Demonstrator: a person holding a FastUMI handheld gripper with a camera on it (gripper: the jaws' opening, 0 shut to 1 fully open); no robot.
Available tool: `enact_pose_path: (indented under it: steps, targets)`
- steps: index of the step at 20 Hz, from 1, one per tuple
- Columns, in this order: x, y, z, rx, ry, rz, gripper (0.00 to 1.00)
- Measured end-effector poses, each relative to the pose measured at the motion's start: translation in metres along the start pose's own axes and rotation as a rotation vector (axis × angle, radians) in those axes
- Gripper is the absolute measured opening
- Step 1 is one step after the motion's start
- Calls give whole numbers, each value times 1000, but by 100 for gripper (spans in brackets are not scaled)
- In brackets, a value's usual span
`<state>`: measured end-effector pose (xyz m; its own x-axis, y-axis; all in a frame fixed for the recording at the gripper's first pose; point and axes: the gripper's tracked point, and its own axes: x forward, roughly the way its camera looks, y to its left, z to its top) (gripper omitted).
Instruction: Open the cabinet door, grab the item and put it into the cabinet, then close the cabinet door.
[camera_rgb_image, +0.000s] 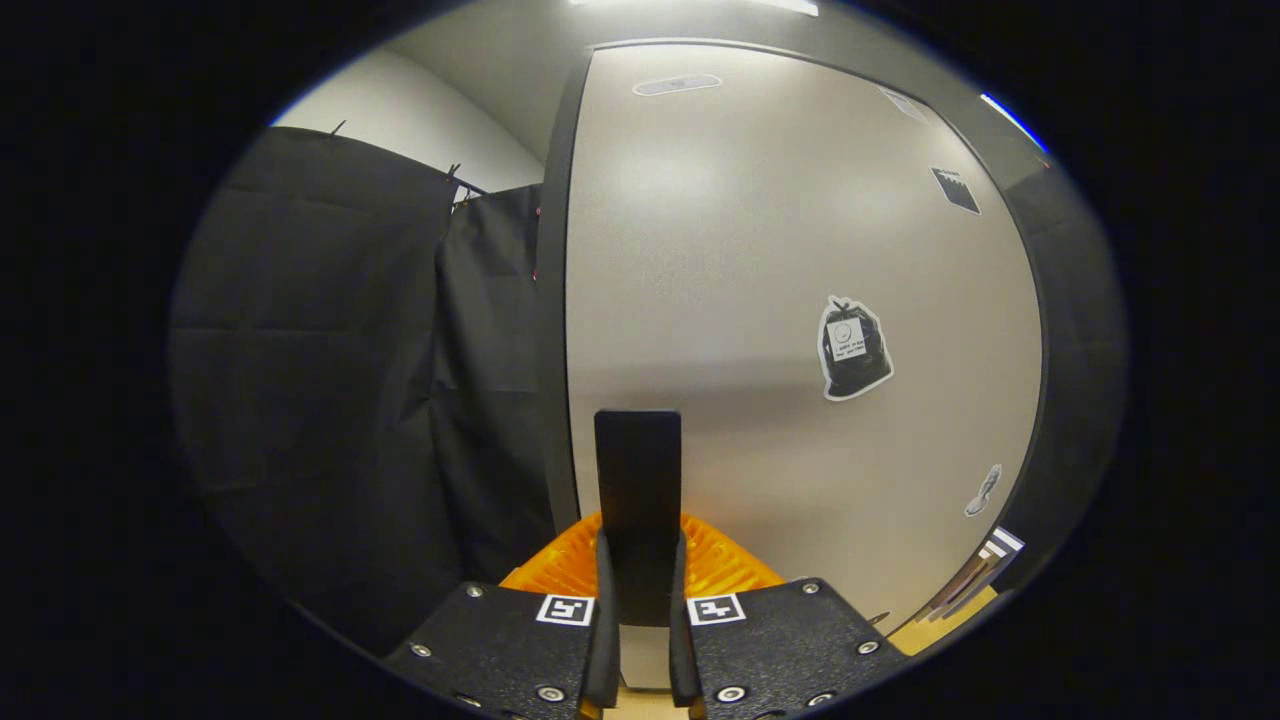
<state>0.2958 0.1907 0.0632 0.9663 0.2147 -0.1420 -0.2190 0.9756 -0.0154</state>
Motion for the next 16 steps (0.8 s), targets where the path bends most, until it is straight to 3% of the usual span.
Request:
enact_pose_path:
  steps: [16]
  targets:
    - [-82, -3, 6, -9, 44, 181, 20]
